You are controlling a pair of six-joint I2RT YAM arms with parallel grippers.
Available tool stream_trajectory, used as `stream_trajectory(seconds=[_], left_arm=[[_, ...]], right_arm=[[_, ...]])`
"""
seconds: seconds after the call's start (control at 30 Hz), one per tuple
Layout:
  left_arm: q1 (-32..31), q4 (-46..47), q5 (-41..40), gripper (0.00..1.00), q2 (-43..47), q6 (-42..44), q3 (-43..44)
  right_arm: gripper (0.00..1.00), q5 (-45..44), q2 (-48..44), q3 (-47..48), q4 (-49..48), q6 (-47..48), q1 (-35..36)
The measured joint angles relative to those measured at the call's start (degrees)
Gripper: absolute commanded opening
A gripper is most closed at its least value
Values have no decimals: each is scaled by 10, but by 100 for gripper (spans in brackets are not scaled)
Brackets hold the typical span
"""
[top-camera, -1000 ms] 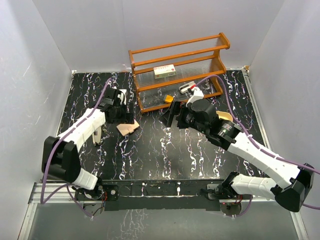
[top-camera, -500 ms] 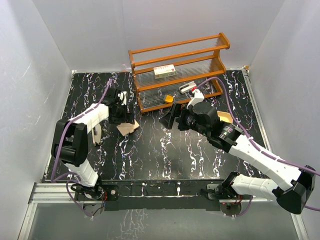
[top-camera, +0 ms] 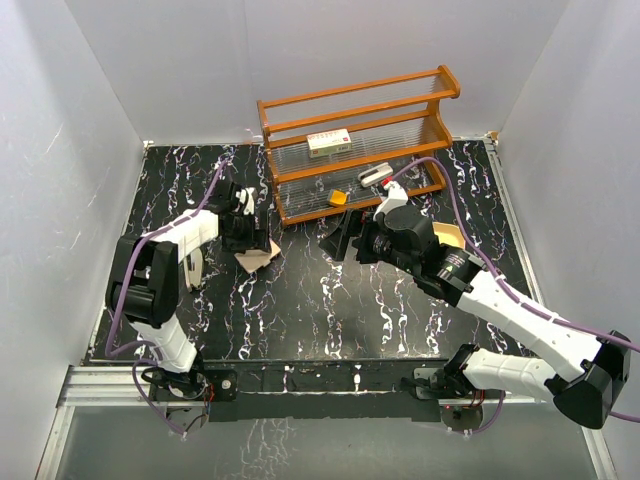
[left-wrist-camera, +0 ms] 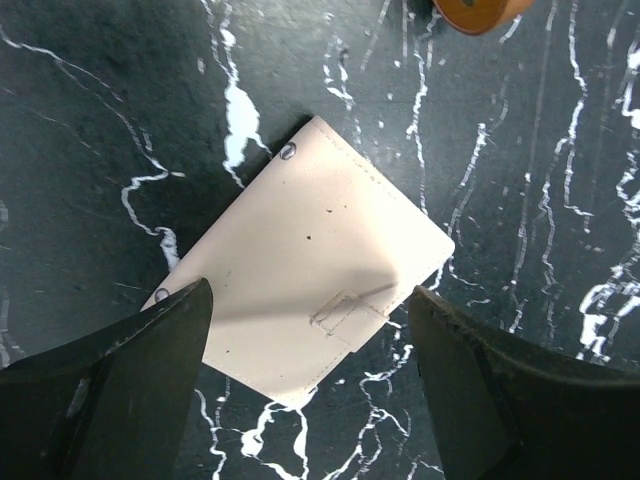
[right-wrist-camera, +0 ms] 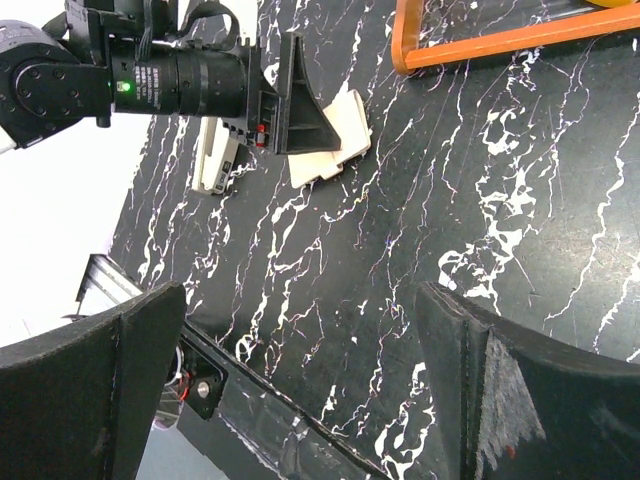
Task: Put the credit cards into the card holder
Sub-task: Move the card holder to the center of the board, then adjust the card holder at the center of the board.
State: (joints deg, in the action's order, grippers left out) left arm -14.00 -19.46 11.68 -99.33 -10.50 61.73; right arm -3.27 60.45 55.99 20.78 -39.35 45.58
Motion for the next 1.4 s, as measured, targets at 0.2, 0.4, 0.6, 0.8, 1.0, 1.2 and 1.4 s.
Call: stream_trajectory(seconds=[0.2, 0.4, 0.6, 0.8, 1.0, 1.2, 1.4], left_arm=[[-3, -2, 54, 69, 22, -39, -29], [-33, 1, 128, 65, 75, -114, -96], [-42, -20, 141, 55, 120, -147, -99], [-41, -44, 84, 41, 121, -144, -78], [-37, -48, 66, 35, 90, -146, -79], [-36, -49, 62, 28, 68, -140, -90], [-36, -43, 71, 20, 68, -140, -113]], right_arm=[[98, -8, 3, 0, 1, -13, 0], [96, -6, 30, -4, 4, -40, 0], [83, 11, 61, -16, -3, -88, 0], [57, 48, 90, -73, -70, -150, 0], [51, 77, 176, -90, -146, -186, 1], [55, 105, 290, -70, -199, -193, 7], [60, 110, 363, -55, -238, -204, 24]])
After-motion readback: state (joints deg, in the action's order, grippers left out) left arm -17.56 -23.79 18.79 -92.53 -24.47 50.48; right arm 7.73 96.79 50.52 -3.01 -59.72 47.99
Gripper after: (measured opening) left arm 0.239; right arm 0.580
